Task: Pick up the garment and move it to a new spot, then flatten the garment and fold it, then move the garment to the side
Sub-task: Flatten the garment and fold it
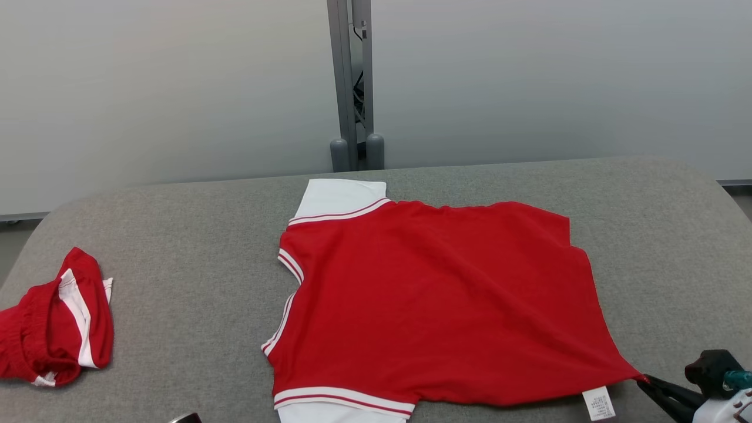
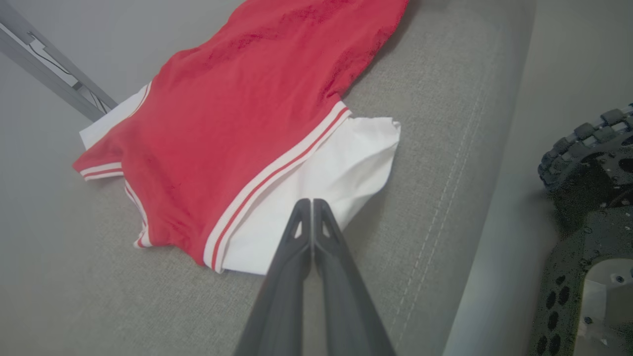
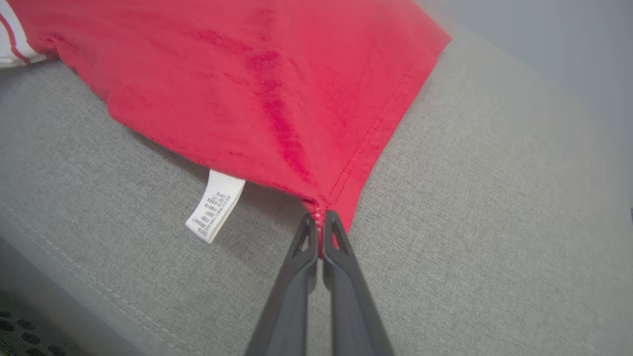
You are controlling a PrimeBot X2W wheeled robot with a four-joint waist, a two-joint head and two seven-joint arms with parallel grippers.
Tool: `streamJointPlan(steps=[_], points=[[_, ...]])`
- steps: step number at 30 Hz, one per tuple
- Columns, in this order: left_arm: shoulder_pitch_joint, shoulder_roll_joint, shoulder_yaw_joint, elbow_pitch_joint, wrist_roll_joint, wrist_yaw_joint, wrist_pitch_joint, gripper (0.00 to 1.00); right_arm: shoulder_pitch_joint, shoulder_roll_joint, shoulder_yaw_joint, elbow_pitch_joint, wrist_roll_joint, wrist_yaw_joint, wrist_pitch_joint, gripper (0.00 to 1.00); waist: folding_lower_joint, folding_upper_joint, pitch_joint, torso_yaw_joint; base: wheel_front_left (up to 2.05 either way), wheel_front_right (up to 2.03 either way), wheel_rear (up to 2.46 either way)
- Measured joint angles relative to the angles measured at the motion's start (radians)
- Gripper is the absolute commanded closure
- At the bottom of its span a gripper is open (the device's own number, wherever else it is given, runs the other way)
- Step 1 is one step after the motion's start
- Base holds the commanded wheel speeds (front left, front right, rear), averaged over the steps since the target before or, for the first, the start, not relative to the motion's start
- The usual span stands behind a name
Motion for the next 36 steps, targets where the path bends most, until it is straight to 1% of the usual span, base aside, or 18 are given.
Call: streamJointPlan(steps=[4, 7, 12, 16, 19, 22, 27, 32, 36], points=[[-0.004, -0.001, 0.056, -0.021, 0.016, 0.000, 0.000, 1.00, -0.005, -0.008, -0.052, -0.002, -0.013, 0.000, 0.000, 1.00, 0.0001, 0.0000, 0.003, 0.002, 0.00, 0.00, 0.00], [0.000, 0.001, 0.076, -0.044, 0.026, 0.000, 0.000, 1.00, -0.004, -0.011, -0.088, -0.018, -0.017, 0.000, 0.000, 1.00, 0.0000, 0.0000, 0.004, 0.002, 0.00, 0.00, 0.00], [0.020, -0.006, 0.136, -0.081, 0.031, 0.000, 0.000, 1.00, 0.002, -0.032, -0.128, -0.050, -0.038, 0.000, 0.000, 1.00, 0.0000, 0.0000, 0.006, 0.004, 0.00, 0.00, 0.00], [0.040, -0.008, 0.153, -0.094, 0.048, 0.000, 0.000, 1.00, 0.012, -0.043, -0.143, -0.076, -0.046, 0.000, 0.000, 1.00, 0.0000, 0.0000, 0.007, 0.004, 0.00, 0.00, 0.00], [0.051, 0.007, 0.103, -0.093, 0.052, 0.000, 0.000, 1.00, 0.030, -0.053, -0.130, -0.088, -0.044, 0.000, 0.000, 1.00, 0.0000, 0.0000, 0.008, 0.005, 0.00, 0.00, 0.00], [0.051, 0.033, 0.022, -0.084, 0.052, 0.000, 0.000, 1.00, 0.035, -0.062, -0.106, -0.093, -0.031, 0.000, 0.000, 1.00, 0.0000, 0.0000, 0.008, 0.004, 0.00, 0.00, 0.00], [0.035, 0.059, -0.037, -0.066, 0.020, 0.000, 0.000, 1.00, 0.036, -0.084, -0.052, -0.114, 0.002, 0.000, 0.000, 1.00, 0.0000, 0.0000, 0.006, 0.004, 0.00, 0.00, 0.00], [0.012, 0.085, -0.092, -0.066, -0.005, 0.000, 0.000, 1.00, 0.037, -0.120, 0.006, -0.133, 0.039, 0.000, 0.000, 1.00, 0.0000, 0.0000, 0.004, 0.006, 0.00, 0.00, 0.00], [0.004, 0.100, -0.110, -0.069, -0.020, 0.000, 0.000, 1.00, 0.045, -0.142, 0.023, -0.157, 0.044, 0.000, 0.021, 1.00, 0.0000, 0.0000, 0.004, 0.008, 0.00, 0.00, 0.00]])
